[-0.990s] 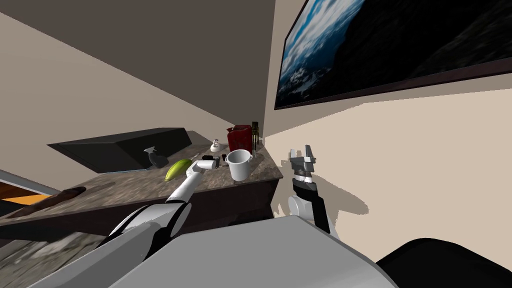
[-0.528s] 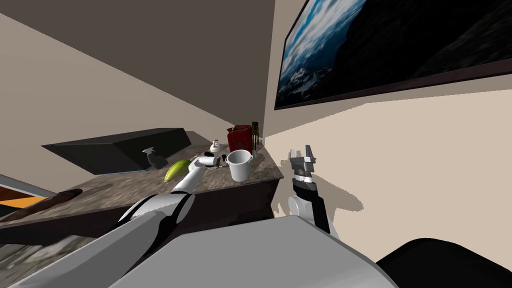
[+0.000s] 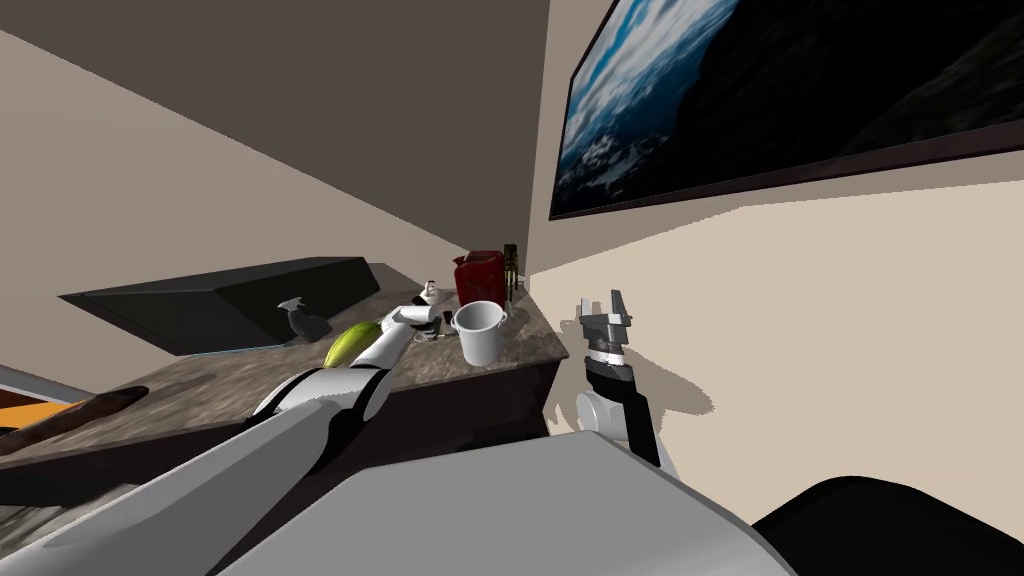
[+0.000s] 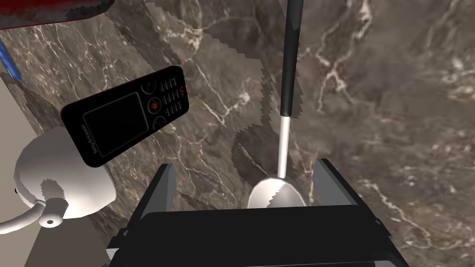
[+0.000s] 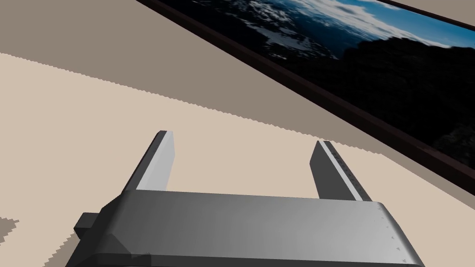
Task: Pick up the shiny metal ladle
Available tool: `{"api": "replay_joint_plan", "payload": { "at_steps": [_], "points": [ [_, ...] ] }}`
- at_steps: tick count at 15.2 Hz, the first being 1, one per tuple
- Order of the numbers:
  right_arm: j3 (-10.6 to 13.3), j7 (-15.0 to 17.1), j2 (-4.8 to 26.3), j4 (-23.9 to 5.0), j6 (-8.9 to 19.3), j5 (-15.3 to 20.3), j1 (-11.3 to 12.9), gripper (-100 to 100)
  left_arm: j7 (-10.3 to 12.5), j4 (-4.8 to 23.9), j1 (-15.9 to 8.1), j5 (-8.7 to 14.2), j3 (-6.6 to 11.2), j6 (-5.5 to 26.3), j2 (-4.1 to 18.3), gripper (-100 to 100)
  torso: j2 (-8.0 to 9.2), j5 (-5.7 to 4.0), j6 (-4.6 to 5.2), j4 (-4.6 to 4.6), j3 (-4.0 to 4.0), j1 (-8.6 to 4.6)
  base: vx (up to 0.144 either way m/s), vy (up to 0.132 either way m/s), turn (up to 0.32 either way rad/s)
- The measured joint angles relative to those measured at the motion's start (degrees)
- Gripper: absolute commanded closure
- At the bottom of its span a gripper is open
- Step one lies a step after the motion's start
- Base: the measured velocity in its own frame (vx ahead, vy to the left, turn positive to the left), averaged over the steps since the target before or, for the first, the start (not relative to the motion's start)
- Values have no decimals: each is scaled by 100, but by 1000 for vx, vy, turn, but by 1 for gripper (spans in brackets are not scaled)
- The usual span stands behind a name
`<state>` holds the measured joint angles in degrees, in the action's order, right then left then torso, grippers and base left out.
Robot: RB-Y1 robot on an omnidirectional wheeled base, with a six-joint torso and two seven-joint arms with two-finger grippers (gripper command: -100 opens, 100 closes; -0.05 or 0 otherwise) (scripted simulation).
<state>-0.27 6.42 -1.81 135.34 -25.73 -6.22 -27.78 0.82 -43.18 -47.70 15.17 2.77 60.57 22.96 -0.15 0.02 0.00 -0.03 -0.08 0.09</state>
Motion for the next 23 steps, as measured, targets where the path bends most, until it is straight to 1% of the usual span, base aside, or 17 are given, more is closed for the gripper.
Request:
{"api": "replay_joint_plan", "payload": {
  "at_steps": [1, 2, 4, 8, 9, 11, 13, 16, 17, 19, 21, 22, 23],
  "points": [
    [0, 0, 0, 0, 0, 0, 0, 0, 7, 106, -94, 18, -3, 127, 1, -100, -2, 0, 0, 0, -1, 1, 38, 30, -20],
    [0, 0, 0, 0, 0, 0, 0, 0, 20, 159, -135, 30, -6, 260, -1, -100, -2, 1, -1, -1, -1, 2, 24, 22, -6],
    [0, 0, 0, 0, 0, 0, 0, 0, 19, 280, -191, 49, -4, 375, 6, -100, 4, 0, -1, 0, 2, -1, 14, 11, -4],
    [0, 0, 0, 0, 0, 0, 0, 0, 0, 733, -488, 114, -5, 645, 15, -100, 2, 0, 0, 0, 1, -3, 28, 18, -19],
    [0, 0, 0, 0, 0, 0, 0, 0, -9, 911, -585, 131, -6, 703, 12, -100, 1, 0, 0, 0, 0, -2, 35, 26, -17],
    [0, 0, 0, 0, 0, 0, 0, 0, -7, 1080, -697, 158, -9, 859, 11, -100, -2, 0, -1, 0, -1, 1, 40, 27, -14],
    [0, 0, 0, 0, 0, 0, 0, 0, 1, 1145, -744, 182, -9, 1027, 12, -100, -1, 1, -1, -1, -1, 1, 35, 23, -15],
    [0, 0, 0, 0, 0, 0, 0, 0, 13, 1335, -855, 218, -14, 1263, 2, -100, -1, 1, -1, -1, -1, 0, 29, 20, -10],
    [0, 0, 0, 0, 0, 0, 0, 0, 14, 1352, -863, 220, -15, 1281, 0, -100, 3, 0, -1, 0, 1, -2, -9, 26, -196],
    [0, 0, 0, 0, 0, 0, 2, 0, 84, 1461, -857, 198, 7, 1201, 29, -100, 19, 2, 5, 3, 10, 10, -42, 84, -347],
    [0, 0, 1, 0, 0, 0, 2, 0, 237, 1536, -803, 157, 36, 1092, 60, -100, 36, 7, 3, 6, 19, 29, -72, 115, -288],
    [0, 0, 1, 0, 0, 0, 2, 0, 309, 1527, -757, 141, 50, 1057, 78, -100, 41, 8, 1, 8, 23, 35, -81, 119, -308],
    [0, 0, 1, -1, 1, 0, 2, 0, 381, 1658, -780, 120, 65, 978, 96, -100, 45, 9, 3, 9, 25, 38, -97, 118, -304]
  ]
}}
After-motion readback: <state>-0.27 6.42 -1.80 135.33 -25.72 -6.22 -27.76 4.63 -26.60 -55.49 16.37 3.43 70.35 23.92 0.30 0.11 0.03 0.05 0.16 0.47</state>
